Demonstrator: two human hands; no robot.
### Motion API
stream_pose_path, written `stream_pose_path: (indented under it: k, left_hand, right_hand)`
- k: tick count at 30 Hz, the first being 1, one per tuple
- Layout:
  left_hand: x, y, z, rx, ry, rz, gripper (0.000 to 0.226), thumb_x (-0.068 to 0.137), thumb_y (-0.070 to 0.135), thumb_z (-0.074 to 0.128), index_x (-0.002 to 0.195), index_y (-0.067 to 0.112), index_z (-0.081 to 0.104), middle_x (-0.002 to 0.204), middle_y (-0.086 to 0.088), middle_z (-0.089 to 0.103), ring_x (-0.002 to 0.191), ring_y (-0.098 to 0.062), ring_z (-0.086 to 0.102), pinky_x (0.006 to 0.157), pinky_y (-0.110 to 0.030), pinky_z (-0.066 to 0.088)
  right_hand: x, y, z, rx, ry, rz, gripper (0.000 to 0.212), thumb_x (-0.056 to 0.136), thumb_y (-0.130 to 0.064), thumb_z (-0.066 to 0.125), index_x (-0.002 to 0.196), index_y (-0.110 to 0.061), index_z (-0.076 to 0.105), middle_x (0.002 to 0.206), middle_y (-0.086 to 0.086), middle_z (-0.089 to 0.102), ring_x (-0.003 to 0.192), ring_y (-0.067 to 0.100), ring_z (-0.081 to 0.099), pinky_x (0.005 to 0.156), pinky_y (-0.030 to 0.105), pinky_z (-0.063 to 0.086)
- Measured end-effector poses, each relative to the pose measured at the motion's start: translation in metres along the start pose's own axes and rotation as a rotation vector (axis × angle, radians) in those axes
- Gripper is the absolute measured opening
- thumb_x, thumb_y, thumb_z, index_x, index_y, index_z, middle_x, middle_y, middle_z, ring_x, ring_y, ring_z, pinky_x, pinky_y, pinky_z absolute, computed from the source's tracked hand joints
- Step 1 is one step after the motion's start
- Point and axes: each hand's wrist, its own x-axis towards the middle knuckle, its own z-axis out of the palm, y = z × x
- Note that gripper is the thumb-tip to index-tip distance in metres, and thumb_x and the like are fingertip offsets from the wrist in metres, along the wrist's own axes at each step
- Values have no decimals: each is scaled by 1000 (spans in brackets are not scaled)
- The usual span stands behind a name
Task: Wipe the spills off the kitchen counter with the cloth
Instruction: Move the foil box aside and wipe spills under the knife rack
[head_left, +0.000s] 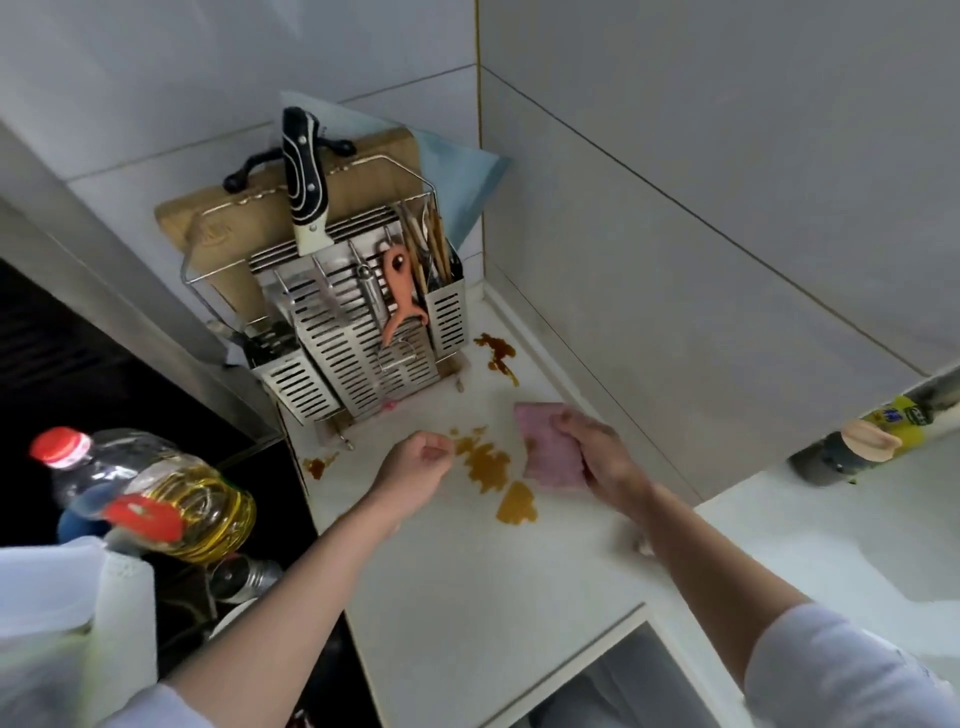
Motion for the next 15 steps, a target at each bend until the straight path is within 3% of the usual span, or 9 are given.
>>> stream_pose_path:
  k: [2, 4, 6, 8, 11, 15]
  left_hand:
    - [5, -7, -15, 135, 26, 9, 21, 93, 19, 58, 113, 20, 65, 112, 5, 66, 105, -13, 62, 85, -25, 49]
    - [11, -17, -27, 268, 8, -7, 32, 95, 21, 55, 127, 19, 61, 128, 4, 62, 119, -14, 57, 100, -27, 45]
    - [17, -27, -34, 404, -5, -27, 40, 97, 25, 53, 136, 23, 55, 139, 3, 56, 127, -16, 52, 105, -27, 41]
    - [28, -38, -33, 523, -27, -46, 48, 97, 30, 51, 145, 28, 45, 150, -2, 44, 137, -20, 42, 110, -29, 36]
    - [46, -46, -21, 695, -117, -131, 71, 96, 36, 56, 156, 36, 17, 164, -11, 8, 151, -28, 7, 119, -41, 25]
    - [69, -52, -6, 879, -235, -231, 101, 90, 33, 66, 156, 33, -10, 161, -14, -21, 149, -38, -13, 118, -49, 25]
  right_hand:
    - [26, -10, -7, -312, 170, -92, 22, 95, -3, 50, 81, -1, 67, 71, 15, 70, 63, 20, 67, 53, 26, 49]
    - [54, -7, -15, -678, 294, -192, 18, 93, -15, 50, 78, -7, 56, 62, 5, 62, 53, 13, 64, 50, 27, 49]
    - [79, 8, -21, -1106, 309, -317, 14, 92, -28, 51, 94, -15, 58, 77, 5, 65, 67, 24, 67, 59, 35, 55]
    - [98, 38, -18, -1373, 126, -455, 18, 92, -23, 54, 107, -18, 64, 103, 5, 69, 88, 30, 69, 69, 37, 57]
    - [116, 73, 1, -1429, -120, -504, 27, 93, -16, 57, 116, -10, 69, 134, 8, 60, 114, 29, 62, 92, 36, 51]
    - [170, 62, 19, -1288, -64, -440, 37, 94, -12, 53, 130, -9, 59, 145, 8, 45, 126, 27, 48, 105, 38, 45]
